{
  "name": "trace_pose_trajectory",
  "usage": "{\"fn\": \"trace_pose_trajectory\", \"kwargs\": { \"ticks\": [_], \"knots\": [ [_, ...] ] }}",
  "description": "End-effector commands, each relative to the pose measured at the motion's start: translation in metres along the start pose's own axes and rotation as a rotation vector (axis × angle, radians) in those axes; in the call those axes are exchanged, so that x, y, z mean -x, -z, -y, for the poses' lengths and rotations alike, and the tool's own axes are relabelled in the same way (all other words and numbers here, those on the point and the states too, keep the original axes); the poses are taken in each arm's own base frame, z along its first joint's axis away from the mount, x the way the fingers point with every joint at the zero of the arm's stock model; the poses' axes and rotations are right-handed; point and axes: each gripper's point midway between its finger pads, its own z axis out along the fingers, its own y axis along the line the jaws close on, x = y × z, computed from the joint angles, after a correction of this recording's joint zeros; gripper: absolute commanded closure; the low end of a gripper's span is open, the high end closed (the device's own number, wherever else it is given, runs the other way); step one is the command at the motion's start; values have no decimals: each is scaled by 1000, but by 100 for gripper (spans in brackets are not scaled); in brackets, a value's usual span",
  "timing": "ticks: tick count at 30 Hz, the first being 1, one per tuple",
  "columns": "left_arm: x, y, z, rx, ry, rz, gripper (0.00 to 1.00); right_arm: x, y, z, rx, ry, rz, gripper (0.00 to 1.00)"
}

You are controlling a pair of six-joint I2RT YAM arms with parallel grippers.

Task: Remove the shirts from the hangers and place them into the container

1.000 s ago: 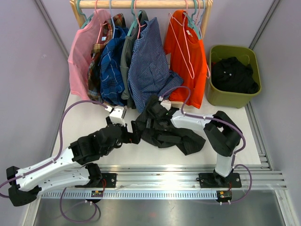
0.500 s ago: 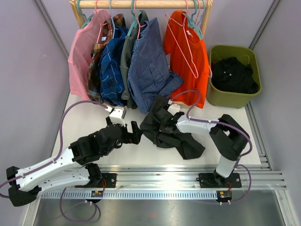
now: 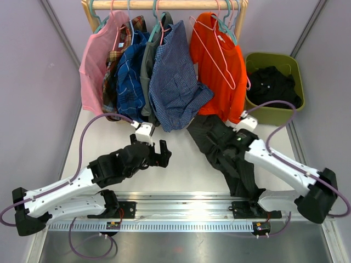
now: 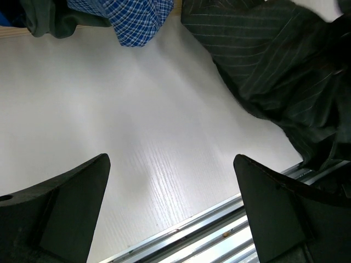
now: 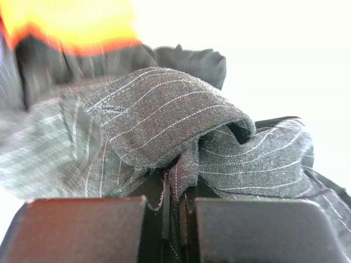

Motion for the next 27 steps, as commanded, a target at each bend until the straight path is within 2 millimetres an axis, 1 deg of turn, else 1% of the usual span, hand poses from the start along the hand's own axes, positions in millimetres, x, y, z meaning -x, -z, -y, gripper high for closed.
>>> {"fn": "trace_pose_trajectory", "kwargs": {
  "ticks": [1, 3, 4, 5, 7, 8, 9, 10, 11, 12, 13, 14, 15, 16, 17, 18, 19, 20, 21, 22, 23, 24, 25, 26, 27],
  "knots": [
    [29, 6, 23, -74, 29, 58, 1, 87, 25, 46, -101, -148, 264, 100],
    [33, 7, 27, -83, 30, 61, 1, 114, 41, 62, -113, -200, 330, 100],
    [33, 6, 27, -84, 24, 57, 1, 134, 50, 76, -127, -249, 396, 100],
    [33, 5, 30, -90, 25, 56, 1, 149, 59, 83, -131, -267, 432, 100],
    [35, 3, 33, -95, 21, 52, 1, 180, 74, 106, -175, -319, 505, 100],
    [33, 2, 36, -103, 17, 43, 1, 192, 78, 106, -165, -351, 533, 100],
    [37, 2, 39, -112, 15, 48, 1, 204, 86, 112, -174, -368, 578, 100],
    [37, 1, 41, -112, 12, 41, 1, 215, 91, 121, -203, -360, 606, 100],
    [36, -1, 43, -115, 7, 34, 1, 228, 97, 118, -188, -400, 643, 100],
    [38, -1, 43, -115, 5, 36, 1, 239, 103, 123, -203, -416, 677, 100],
    [41, 0, 45, -119, 3, 40, 1, 247, 108, 127, -234, -348, 690, 100],
    [42, 1, 46, -123, 5, 44, 1, 270, 115, 122, -204, -436, 750, 100],
    [44, 2, 46, -129, 2, 47, 1, 281, 119, 117, -178, -430, 766, 100],
    [47, 3, 48, -136, 2, 56, 1, 300, 129, 113, -149, -441, 811, 100],
    [48, 5, 48, -138, 2, 60, 1, 313, 131, 116, -147, -450, 832, 100],
    [48, 5, 48, -140, 1, 61, 1, 322, 126, 111, -169, -428, 837, 100],
    [49, 6, 48, -139, 3, 64, 1, 339, 139, 117, -184, -450, 857, 100],
    [51, 7, 48, -141, 6, 70, 1, 350, 140, 128, -227, -469, 870, 100],
    [52, 9, 48, -146, 11, 76, 1, 361, 128, 119, -214, -442, 859, 100],
    [52, 10, 48, -151, 12, 79, 1, 377, 135, 121, -202, -466, 879, 100],
    [53, 11, 47, -151, 12, 83, 1, 385, 135, 124, -212, -478, 886, 100],
    [55, 12, 47, -154, 11, 87, 1, 397, 124, 132, -245, -480, 888, 100],
    [56, 14, 46, -152, 12, 93, 1, 414, 133, 133, -217, -517, 932, 100],
    [57, 15, 46, -154, 11, 97, 1, 425, 121, 126, -188, -507, 928, 100],
    [57, 17, 45, -156, 6, 101, 1, 438, 120, 135, -187, -527, 951, 100]
  ]
}}
